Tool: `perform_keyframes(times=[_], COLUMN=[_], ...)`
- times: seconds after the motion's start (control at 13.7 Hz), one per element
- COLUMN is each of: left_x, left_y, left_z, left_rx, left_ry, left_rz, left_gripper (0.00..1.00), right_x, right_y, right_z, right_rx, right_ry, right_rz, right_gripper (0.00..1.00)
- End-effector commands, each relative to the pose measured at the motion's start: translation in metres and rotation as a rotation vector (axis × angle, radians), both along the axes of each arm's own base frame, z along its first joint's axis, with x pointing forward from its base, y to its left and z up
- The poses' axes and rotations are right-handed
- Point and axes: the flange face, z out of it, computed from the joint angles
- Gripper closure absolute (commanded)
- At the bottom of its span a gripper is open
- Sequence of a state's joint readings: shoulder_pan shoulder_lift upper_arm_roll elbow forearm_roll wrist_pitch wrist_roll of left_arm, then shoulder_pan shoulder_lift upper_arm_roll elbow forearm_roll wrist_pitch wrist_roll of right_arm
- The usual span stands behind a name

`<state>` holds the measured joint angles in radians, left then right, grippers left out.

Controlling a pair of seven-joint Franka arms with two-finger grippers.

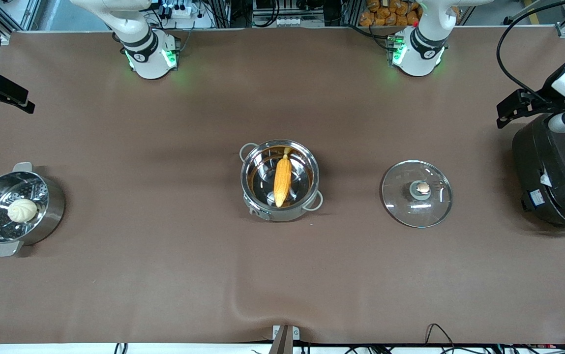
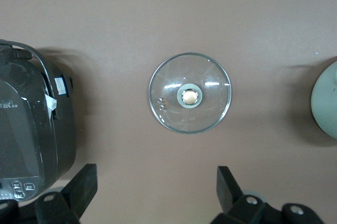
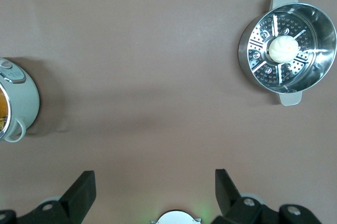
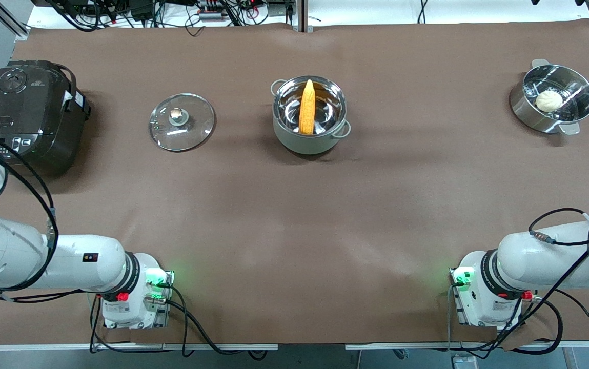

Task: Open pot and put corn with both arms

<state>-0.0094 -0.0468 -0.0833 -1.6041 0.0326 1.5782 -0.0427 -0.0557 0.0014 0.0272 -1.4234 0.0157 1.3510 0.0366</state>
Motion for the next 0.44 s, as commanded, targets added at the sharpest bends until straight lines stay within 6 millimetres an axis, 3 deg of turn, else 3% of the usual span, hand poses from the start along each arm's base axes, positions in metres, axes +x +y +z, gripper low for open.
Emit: perform_keyframes(times=[0.0,0.36], left_x=[0.0009,-0.0010], left_y=[-0.0006,-0.0032], left_z=[0.0058,0.0037], left_rx=[-0.009,-0.064], left_ry=[-0.012,0.010], left_rz=[-0.010,-0.002], left_gripper=[0.00,0.00], right_x=[0.0012,0.0018], right_y=[-0.0030,-0.0031], right_z=[0.0037,0.0037], right_rx=[0.006,0.006], right_ry=[-0.001,-0.002], right_rz=[0.000,-0.003], right_gripper=[0.00,0.00])
